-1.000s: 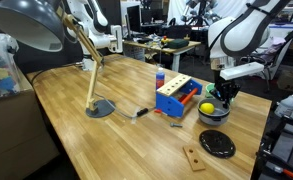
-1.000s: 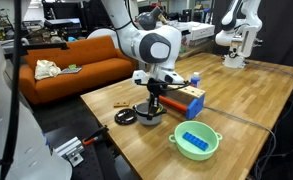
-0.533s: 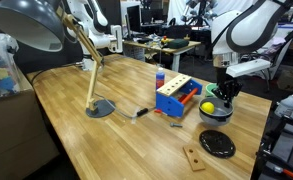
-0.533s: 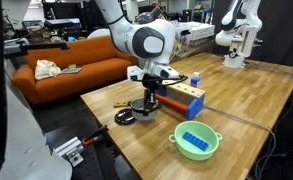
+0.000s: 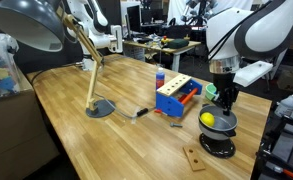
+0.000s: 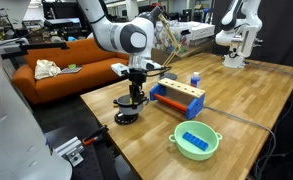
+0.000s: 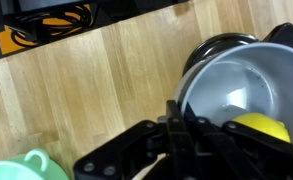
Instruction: Open the pot and move it to the left
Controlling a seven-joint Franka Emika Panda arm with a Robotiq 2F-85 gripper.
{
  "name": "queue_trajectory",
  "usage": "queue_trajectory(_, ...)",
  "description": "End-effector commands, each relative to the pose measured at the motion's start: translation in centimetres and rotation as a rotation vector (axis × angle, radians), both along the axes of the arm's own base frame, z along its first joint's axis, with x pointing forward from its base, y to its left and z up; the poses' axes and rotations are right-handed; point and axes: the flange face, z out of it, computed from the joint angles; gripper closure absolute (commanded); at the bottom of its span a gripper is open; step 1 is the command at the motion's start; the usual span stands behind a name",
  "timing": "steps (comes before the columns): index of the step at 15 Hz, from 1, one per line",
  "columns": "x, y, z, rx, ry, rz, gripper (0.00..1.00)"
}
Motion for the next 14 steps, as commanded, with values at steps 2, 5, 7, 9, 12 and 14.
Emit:
queue_trajectory(2,-1.7,4.5,1.3,0.018,-0.013,0.144,0.99)
queue_trajectory(5,-2.4,8.9,1.2,0.016,-0.014,0.21,0.99)
queue_trajectory(7,-2.6,11.4,1.0,0.004,-0.017,0.241,0.99)
queue_trajectory(9,-2.6,13.6,0.9,0.0,-0.027,0.261,0.99)
queue_trajectory(12,-2.9,14.3,0.8,0.022,-0.044,0.264,0.94)
queue_trajectory(14,-2.4,15.0,0.2,0.024,-0.032,0.265,0.94)
